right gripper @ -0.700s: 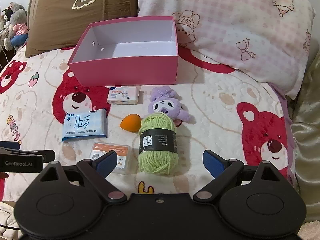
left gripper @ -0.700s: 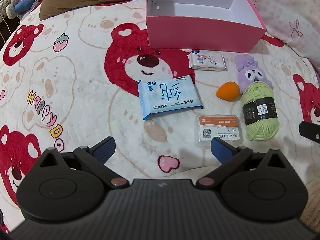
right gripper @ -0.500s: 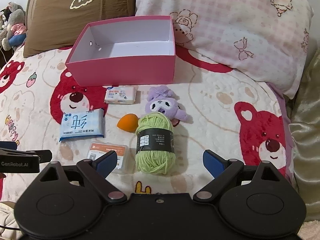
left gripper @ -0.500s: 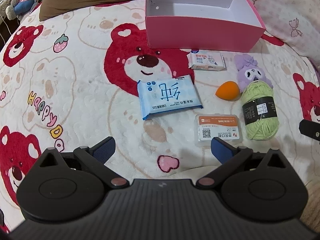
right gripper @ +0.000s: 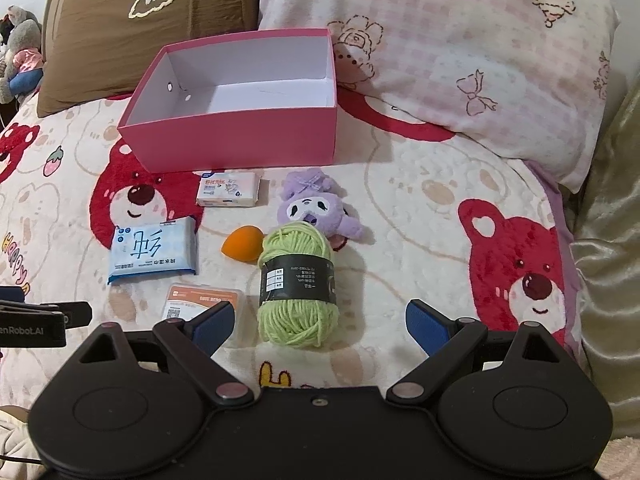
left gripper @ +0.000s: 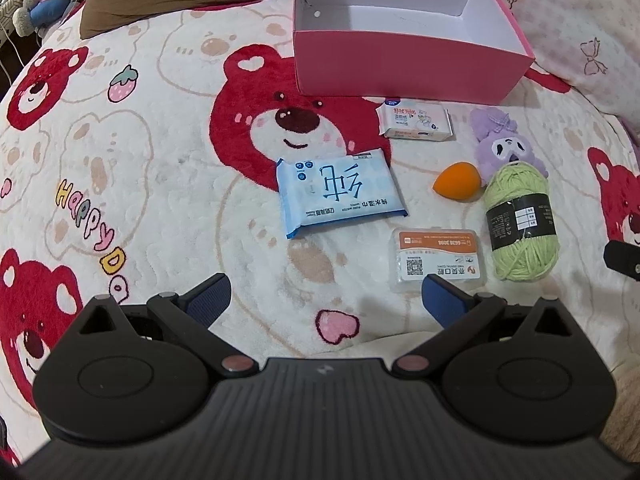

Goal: Organize objects

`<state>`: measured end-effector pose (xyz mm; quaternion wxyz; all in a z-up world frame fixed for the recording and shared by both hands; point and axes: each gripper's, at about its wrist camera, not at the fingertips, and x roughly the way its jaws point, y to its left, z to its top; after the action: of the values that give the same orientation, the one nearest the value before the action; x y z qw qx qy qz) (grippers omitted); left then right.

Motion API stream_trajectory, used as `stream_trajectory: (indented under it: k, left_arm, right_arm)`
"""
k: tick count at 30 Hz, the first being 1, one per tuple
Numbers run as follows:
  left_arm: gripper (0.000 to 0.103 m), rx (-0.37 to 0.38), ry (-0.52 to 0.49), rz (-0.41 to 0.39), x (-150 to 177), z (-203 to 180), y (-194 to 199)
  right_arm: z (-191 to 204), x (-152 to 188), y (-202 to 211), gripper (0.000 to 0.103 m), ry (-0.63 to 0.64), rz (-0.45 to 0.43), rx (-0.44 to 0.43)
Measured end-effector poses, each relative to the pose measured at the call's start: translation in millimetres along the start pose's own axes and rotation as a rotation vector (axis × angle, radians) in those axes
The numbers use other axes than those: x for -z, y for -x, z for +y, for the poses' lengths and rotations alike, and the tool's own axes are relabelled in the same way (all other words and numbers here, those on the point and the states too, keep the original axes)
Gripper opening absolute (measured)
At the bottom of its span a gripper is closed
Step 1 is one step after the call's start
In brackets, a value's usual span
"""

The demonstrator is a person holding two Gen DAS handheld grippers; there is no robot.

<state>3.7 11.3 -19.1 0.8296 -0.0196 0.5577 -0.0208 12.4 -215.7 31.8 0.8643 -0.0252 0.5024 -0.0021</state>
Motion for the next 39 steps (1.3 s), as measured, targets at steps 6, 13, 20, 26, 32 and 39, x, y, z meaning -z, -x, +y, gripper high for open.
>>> stream_trajectory:
  k: [6,13,20,26,32,39]
  left_arm:
    - [0.103,0.001,0.0,0.0,0.4,0.4,-0.2]
    - [0.103,0.0,0.001,0.001,0.2,0.0,-0.3]
    - [0.103,0.0,0.001,0.001,0.3,-0.1,-0.4]
    - [0.103,0.001,-0.002,-0.001,2.0,-2.4,-1.0]
    - [0.103,0.017,-0.016,-0.005,3.4,-7.2,4.0]
    - [0.103,0.018,-0.03,-0.013,1.1,-6.1,10.7]
  right_arm:
    - [-0.6,0.1,-0.7,0.095,0.001,0.001,0.002]
    - [-0.1,0.3,-0.7,0.095,0.0,0.001,0.002]
    - [-1.6,1.4,-2.1,0.095,0.002,0.002,0.006]
    - [-1.0,1.0,-1.5,0.095,0.003,0.002,0.005]
    - [-1.3,2.7,-1.6,0.095,0.014,0.007,0.006]
    - [-0.4,5.2,1.1,0.095,0.022,-0.007,0.005]
